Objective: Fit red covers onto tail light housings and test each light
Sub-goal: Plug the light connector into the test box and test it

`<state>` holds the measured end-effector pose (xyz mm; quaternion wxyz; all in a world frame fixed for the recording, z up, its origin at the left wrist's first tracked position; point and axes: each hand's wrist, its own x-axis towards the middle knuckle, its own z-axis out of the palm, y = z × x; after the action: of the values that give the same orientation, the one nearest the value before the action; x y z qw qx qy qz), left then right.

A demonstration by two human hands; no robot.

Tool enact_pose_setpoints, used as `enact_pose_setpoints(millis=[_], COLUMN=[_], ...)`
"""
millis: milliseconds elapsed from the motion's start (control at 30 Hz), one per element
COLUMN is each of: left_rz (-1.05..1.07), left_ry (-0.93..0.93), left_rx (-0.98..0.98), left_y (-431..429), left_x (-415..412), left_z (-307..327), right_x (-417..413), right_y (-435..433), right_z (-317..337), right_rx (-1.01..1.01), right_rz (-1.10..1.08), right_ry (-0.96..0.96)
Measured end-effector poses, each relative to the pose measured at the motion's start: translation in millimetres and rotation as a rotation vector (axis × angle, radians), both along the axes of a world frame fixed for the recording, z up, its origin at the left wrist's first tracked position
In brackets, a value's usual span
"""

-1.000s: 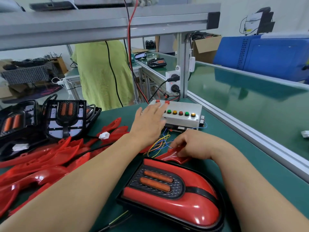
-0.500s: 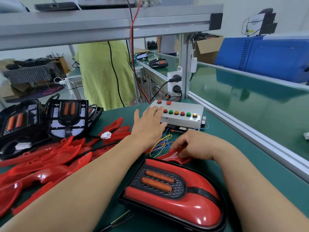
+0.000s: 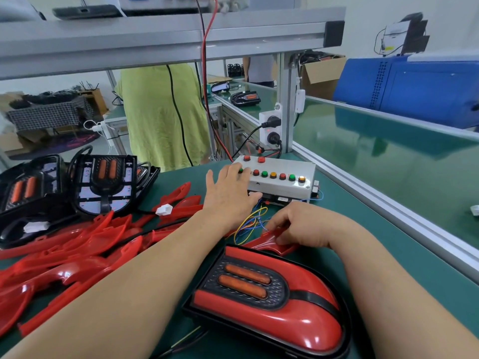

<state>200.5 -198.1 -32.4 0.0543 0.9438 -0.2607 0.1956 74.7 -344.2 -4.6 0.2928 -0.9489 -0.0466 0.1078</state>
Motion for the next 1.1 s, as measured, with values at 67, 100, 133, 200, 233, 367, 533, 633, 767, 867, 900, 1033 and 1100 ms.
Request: enact_pose_setpoints(millis=[67, 100, 133, 200, 233, 367, 533, 633, 767, 867, 900, 1033, 1100], left_rz=[0.005, 0.006, 0.009, 0.013, 0.014, 0.015, 0.019, 0.026, 0.023, 0.025, 0.027, 0.007, -0.032], left_ry=[0.001, 0.001, 0.001, -0.007, -0.012, 0.002, 0.035, 0.047, 0.049, 0.047, 0.052, 0.096, 0.092], left_rx=[0.003, 0.008, 0.014, 0.023, 0.025, 0.029, 0.018, 0.014, 0.017, 0.019, 0.023, 0.007, -0.079], left_y=[0, 0, 0, 0, 0, 2, 3, 3, 2, 2, 2, 4, 9], left_x=[0, -1, -1, -2, -3, -6, -7, -6, -6, -6, -6, -13, -21], left_z=[0, 1, 2, 4, 5, 7, 4, 4, 6, 9, 10, 16, 24], right_x=[0, 0, 0, 0, 0, -1, -3, -3, -7, -9, -9, -5, -4], right_y=[0, 0, 0, 0, 0, 1, 2, 3, 5, 6, 6, 5, 5], right_z=[-1, -2, -3, -5, -5, -4, -1, 1, 2, 3, 3, 3, 2], right_rx=[-0.005, -0.012, -0.019, -0.022, -0.018, -0.006, -0.001, 0.003, 0.009, 0.010, 0.009, 0.001, 0.028], right_rz=[-0.002, -0.011, -0.023, -0.037, -0.038, -0.037, -0.020, -0.029, -0.034, -0.039, -0.037, -0.032, -0.056], right_ry=[-0.005, -0.016, -0.031, -0.047, -0.049, -0.049, -0.017, 0.009, -0.020, -0.040, -0.037, 0.014, -0.008])
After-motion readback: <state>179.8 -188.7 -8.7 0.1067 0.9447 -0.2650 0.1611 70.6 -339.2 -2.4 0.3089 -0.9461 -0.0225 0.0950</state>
